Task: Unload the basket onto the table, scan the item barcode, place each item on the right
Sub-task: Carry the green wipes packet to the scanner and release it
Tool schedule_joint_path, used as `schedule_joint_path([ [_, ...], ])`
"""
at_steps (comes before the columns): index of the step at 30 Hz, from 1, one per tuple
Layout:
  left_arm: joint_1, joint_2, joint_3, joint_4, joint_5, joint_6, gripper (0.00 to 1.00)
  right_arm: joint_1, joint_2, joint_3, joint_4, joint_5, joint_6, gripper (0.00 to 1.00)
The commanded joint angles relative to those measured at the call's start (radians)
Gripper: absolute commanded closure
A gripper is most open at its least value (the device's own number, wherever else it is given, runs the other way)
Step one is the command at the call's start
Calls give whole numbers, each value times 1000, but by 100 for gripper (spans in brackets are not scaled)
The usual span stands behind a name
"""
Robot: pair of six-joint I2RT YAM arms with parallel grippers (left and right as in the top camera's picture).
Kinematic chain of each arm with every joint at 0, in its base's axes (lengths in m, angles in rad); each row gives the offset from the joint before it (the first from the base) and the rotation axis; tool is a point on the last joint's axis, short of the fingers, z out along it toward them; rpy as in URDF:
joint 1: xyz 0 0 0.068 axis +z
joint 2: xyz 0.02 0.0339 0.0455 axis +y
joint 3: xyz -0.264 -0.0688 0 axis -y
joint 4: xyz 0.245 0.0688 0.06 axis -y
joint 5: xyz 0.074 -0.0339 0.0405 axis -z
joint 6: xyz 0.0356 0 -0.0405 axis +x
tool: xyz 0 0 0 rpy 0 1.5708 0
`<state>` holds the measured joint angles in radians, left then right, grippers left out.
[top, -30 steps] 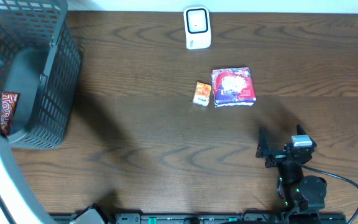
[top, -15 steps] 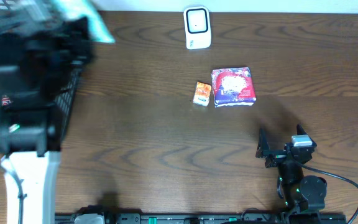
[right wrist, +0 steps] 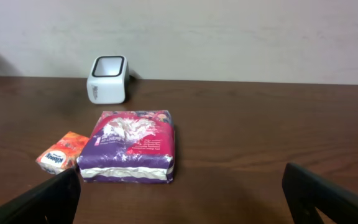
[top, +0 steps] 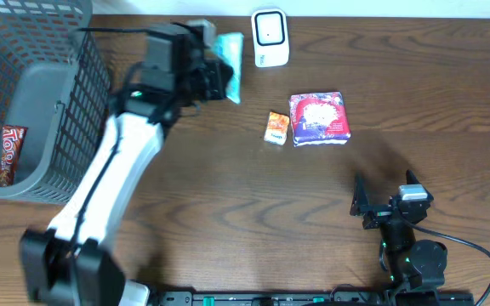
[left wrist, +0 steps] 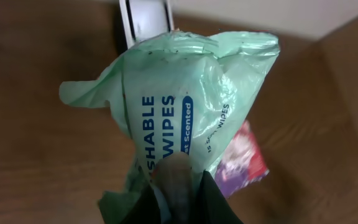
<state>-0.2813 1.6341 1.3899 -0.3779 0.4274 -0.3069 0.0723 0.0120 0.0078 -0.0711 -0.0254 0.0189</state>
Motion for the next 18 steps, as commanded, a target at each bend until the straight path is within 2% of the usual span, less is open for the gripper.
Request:
schedule_joint_path([
  [1,-45,101,6,5,-23,-47,93,-2,-5,-2,-4,8,10,1],
  [6,-77,222,6,5,-59,-121,93,-1,-5,-2,-4,8,10,1],
  [18,-130,380,6,-9,-63,-131,93,-2,-5,-2,-4,8,10,1],
])
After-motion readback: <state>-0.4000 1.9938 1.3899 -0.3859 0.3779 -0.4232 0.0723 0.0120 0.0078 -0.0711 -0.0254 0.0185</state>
